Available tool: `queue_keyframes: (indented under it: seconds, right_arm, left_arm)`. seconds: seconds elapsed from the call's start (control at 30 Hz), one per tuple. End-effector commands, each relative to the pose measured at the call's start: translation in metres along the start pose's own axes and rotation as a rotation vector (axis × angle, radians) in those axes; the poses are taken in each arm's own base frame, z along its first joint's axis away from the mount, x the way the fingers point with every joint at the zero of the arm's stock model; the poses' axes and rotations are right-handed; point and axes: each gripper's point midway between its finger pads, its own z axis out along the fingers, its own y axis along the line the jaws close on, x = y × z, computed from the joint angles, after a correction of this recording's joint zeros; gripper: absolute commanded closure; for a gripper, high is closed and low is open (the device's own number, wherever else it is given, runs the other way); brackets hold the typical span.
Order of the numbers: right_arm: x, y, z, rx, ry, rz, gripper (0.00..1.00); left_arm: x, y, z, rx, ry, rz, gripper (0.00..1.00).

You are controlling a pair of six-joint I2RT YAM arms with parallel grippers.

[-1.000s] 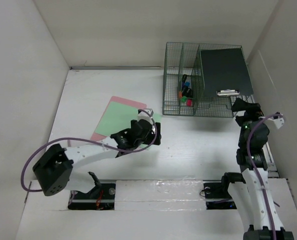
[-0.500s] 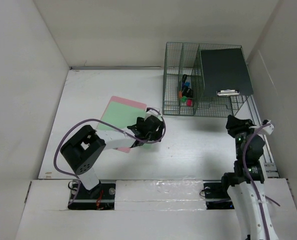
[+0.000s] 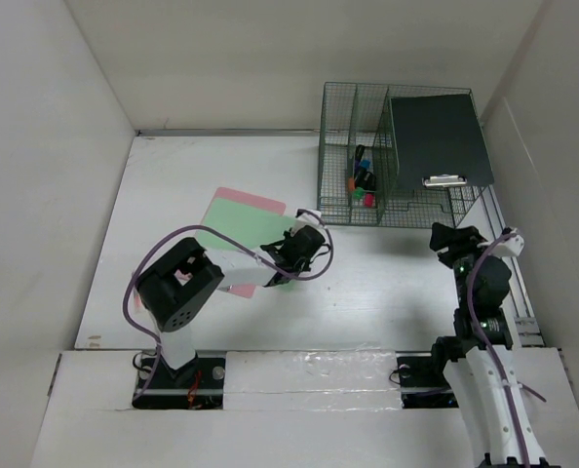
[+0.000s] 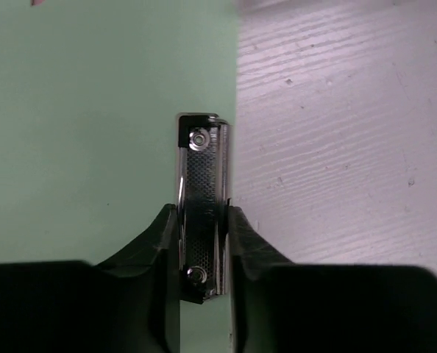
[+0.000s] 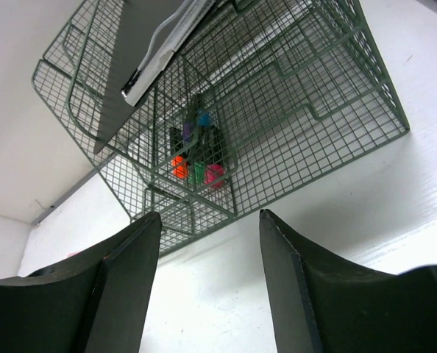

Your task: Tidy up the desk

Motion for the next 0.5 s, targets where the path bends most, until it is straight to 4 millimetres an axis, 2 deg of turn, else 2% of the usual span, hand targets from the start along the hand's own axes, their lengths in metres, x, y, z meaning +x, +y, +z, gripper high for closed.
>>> queue_keyframes:
  seconds: [0.0, 0.03, 0.2, 0.3, 0.33, 0.37, 0.4, 0.47]
  right_arm:
    - [-0.026, 0.029, 0.0, -0.089, -0.062, -0.007, 0.38]
    - [-0.025, 0.029, 0.001, -0.088, -0.055, -0.003, 0.37]
    - [-0.02, 0.033, 0.001, -0.11, -0.029, -0.005, 0.35]
    - [-0.013, 0.044, 0.0, -0.179, 0.007, -0.02, 0.32]
    - [-0.01, 0.046, 0.001, -0.191, 0.023, -0.026, 0.29]
    - [-0.006, 0.049, 0.001, -0.21, 0.045, -0.04, 0.28]
    - [0.007, 0.054, 0.003, -0.243, 0.104, -0.046, 0.27]
    - [0.025, 0.057, 0.006, -0.272, 0.168, -0.069, 0.26]
  left_arm:
    - [0.019, 0.002, 0.005, -0.049, 0.056, 0.059, 0.93]
    - [0.023, 0.005, 0.006, -0.061, 0.067, 0.067, 1.0]
    - [0.024, 0.008, -0.004, -0.058, 0.057, 0.061, 1.0]
    - [0.01, 0.003, -0.02, -0.008, 0.018, 0.014, 1.0]
    - [-0.003, -0.001, -0.03, 0.022, -0.015, -0.016, 1.0]
    - [-0.008, -0.003, -0.036, 0.043, -0.026, -0.03, 1.0]
    - [-0.018, -0.008, -0.047, 0.088, -0.047, -0.058, 1.0]
    - [-0.028, -0.014, -0.058, 0.136, -0.077, -0.089, 1.0]
